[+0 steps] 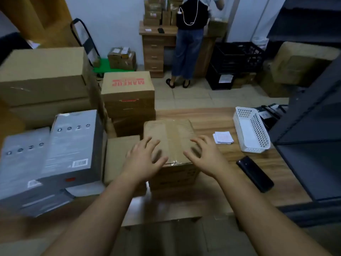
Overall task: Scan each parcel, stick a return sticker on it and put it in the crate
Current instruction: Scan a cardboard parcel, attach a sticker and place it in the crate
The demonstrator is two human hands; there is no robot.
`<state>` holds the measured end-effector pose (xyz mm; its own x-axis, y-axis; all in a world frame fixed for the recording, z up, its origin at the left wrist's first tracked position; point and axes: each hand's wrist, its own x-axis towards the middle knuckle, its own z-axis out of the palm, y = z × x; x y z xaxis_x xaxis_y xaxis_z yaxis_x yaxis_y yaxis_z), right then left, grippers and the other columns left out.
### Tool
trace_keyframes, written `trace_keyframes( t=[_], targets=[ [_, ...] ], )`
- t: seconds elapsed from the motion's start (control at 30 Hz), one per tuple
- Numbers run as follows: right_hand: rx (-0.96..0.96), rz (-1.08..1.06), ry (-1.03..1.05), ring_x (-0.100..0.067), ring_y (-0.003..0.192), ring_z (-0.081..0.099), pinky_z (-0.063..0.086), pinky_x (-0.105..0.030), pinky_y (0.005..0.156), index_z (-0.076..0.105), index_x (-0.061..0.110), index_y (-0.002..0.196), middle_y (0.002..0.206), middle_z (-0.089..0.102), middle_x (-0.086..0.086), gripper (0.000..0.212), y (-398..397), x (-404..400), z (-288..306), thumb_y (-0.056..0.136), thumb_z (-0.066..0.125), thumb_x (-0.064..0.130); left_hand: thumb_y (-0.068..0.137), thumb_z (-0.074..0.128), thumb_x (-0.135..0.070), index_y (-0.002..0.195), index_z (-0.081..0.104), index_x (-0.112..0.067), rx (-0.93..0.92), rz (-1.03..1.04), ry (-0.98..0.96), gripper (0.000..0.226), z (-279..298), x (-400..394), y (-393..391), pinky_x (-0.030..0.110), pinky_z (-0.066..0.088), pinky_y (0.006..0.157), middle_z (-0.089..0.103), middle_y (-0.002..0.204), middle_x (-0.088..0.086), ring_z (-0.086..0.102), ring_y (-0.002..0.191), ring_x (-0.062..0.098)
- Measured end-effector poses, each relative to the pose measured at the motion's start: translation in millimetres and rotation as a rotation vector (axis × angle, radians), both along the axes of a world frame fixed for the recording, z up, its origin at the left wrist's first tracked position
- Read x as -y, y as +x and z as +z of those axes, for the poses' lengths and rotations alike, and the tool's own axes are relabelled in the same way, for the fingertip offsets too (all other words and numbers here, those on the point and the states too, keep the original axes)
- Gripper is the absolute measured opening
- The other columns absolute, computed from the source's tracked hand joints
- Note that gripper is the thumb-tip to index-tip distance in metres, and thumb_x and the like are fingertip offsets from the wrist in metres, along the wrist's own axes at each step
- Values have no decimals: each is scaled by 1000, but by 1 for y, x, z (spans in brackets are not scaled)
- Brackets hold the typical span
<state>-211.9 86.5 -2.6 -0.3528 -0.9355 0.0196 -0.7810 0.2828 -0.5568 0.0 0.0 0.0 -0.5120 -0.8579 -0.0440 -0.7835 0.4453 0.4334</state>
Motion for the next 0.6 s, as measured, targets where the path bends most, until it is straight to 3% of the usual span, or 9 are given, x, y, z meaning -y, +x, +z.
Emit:
trace_keyframes(
  t=[0.17,0.37,0.5,0.57,0.6],
  targets=[
    [79,-86,60,-20,132,41,32,-31,112,53,20,136,141,43,-2,59,-10,-8,-17,85,67,46,80,52,-74,146,32,-37,79,-18,39,78,-21,-1,-6,47,22,115,15,160,-5,12,146,26],
    [187,-96,-2,-18,126,48,27,-13,97,51,14,139,134,54,-6,55,-13,-7,-31,88,68,28,72,59,-76,148,28,-34,107,38,76,92,-27,-8,-23,48,21,118,2,161,-4,-3,147,24],
    [276,-94,-111,-19,123,52,38,-27,106,54,13,137,131,57,-6,50,-30,-4,-26,88,65,20,74,61,-73,147,28,-38,72,50,91,87,-20,-13,-39,46,22,116,12,159,-6,3,146,27],
    [349,-100,-166,-15,118,54,45,-34,102,53,17,138,131,57,-2,47,-44,-1,-17,92,60,21,77,61,-70,148,25,-38,31,52,106,86,-18,-15,-49,43,24,116,16,158,-7,8,145,27],
    [386,-99,-192,-11,114,55,47,-31,98,52,19,138,131,57,0,44,-50,0,-12,95,57,21,79,60,-69,150,20,-38,18,47,120,87,-18,-15,-53,42,23,116,16,158,-6,11,145,25]
  ],
)
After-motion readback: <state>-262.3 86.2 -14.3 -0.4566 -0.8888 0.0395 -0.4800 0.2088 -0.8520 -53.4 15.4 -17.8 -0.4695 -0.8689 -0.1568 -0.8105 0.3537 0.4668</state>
